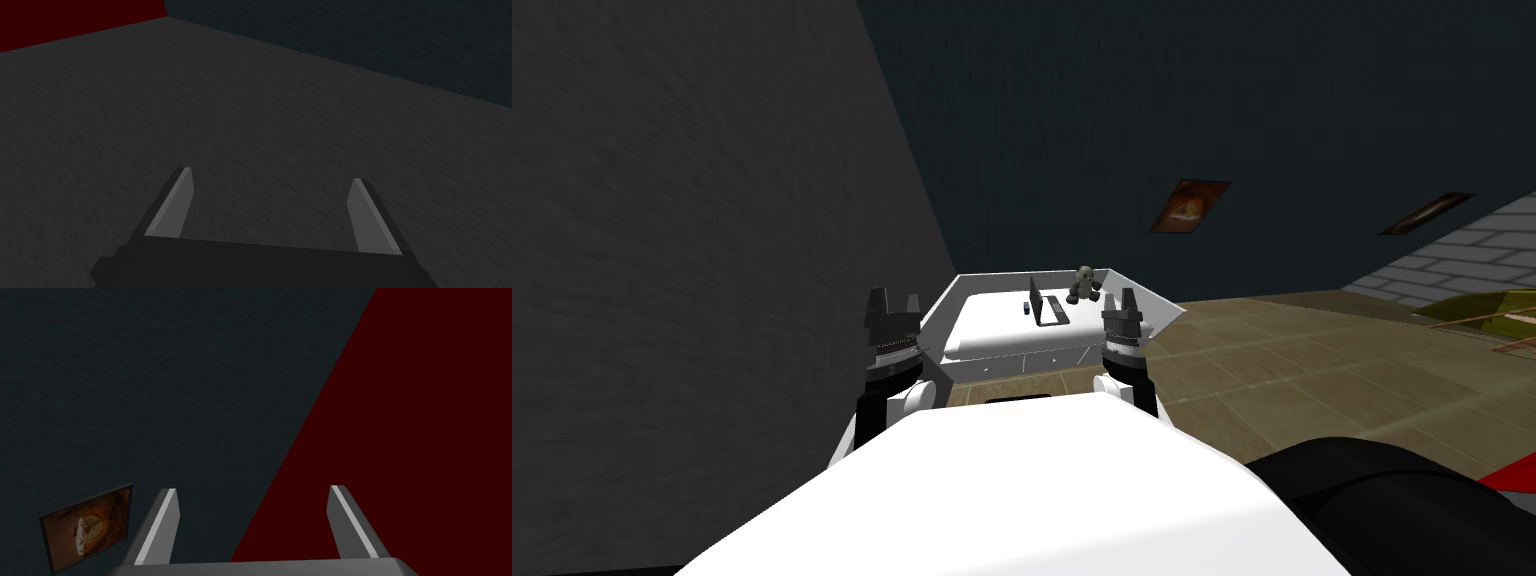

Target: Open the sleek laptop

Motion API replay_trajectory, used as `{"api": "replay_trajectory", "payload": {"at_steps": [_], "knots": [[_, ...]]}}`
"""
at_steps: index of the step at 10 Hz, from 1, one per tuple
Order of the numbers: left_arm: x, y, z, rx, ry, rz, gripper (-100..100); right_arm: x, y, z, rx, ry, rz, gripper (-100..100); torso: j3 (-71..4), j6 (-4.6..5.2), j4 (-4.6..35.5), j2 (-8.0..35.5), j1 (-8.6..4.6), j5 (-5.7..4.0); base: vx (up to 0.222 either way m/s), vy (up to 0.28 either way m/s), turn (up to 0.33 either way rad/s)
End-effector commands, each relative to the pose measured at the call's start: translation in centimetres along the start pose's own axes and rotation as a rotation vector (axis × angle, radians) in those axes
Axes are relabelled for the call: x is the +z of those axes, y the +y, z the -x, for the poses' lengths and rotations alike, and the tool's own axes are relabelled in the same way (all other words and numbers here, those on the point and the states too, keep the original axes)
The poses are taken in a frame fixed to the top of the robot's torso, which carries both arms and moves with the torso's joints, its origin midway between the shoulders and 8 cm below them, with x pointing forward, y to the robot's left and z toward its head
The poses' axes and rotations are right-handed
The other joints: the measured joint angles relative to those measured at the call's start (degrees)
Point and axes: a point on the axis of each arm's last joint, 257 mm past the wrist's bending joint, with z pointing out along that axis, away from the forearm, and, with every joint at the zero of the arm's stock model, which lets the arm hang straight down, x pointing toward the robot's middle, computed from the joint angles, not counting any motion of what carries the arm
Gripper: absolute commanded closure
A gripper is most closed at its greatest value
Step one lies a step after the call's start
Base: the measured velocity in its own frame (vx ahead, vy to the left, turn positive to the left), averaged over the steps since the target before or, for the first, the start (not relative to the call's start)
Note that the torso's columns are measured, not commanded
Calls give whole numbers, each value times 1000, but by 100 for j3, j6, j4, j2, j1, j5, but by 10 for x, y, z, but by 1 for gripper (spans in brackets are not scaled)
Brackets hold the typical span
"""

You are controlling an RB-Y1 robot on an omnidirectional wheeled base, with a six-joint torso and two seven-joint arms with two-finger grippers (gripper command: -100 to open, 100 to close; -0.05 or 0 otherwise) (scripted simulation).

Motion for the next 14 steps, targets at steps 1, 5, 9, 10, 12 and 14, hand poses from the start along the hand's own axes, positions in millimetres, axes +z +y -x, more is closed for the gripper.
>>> {"api": "replay_trajectory", "payload": {"at_steps": [1,5,9,10,12,14], "knots": [[0,0,0,0,0,0,0,0,0,0,0,0,0,0,-467,0,235,232,0,0,0,0,0],[0,0,0,0,0,0,0,0,0,0,0,0,0,0,-3692,0,1846,1845,0,0,0,0,0],[0,0,0,0,0,0,0,0,0,0,0,0,0,0,-7073,0,3537,3539,0,0,0,0,0],[0,0,0,0,0,0,0,4,-2,-4,36,23,7,-100,-7919,0,3960,3962,0,0,9,1,-17],[0,0,0,0,0,0,0,8,-5,-7,92,35,13,-100,-8427,0,4204,4206,0,0,8,0,-20],[0,0,0,0,0,0,0,15,-10,-9,172,38,19,-100,-8457,0,4226,4225,1,0,10,0,-26]]}}
